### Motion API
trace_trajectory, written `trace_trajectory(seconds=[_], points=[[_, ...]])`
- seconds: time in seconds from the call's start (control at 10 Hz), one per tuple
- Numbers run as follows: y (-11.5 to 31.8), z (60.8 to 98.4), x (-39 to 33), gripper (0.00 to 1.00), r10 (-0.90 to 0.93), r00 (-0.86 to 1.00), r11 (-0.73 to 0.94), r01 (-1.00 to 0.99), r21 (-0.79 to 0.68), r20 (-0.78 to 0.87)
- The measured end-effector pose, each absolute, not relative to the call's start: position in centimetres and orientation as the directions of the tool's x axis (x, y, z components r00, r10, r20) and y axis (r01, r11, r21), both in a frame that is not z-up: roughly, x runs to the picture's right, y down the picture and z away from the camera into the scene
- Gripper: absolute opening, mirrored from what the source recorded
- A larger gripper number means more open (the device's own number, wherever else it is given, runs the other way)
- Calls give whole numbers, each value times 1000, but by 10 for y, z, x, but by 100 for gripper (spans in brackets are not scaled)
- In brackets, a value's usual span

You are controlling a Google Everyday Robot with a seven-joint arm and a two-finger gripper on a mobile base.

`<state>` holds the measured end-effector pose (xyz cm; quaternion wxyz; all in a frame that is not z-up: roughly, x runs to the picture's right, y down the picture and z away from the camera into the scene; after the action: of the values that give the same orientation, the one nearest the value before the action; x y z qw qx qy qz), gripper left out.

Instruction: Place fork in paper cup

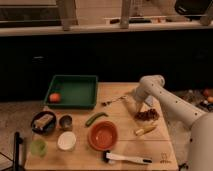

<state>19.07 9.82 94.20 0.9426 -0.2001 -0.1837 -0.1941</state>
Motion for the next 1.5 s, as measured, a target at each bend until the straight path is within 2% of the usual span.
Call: trace_trajectory(seconds=[0.9,1.0,1.2,1.3,1.4,1.5], points=[[98,942,191,80,-293,857,844,440,-306,424],[98,942,191,78,-293,857,844,440,-306,424],[100,941,193,61,-289,859,843,438,-312,423],[99,941,193,56,-290,859,844,438,-311,423],[99,940,193,57,-290,859,845,437,-309,422],[98,940,193,64,-291,859,845,437,-308,422]])
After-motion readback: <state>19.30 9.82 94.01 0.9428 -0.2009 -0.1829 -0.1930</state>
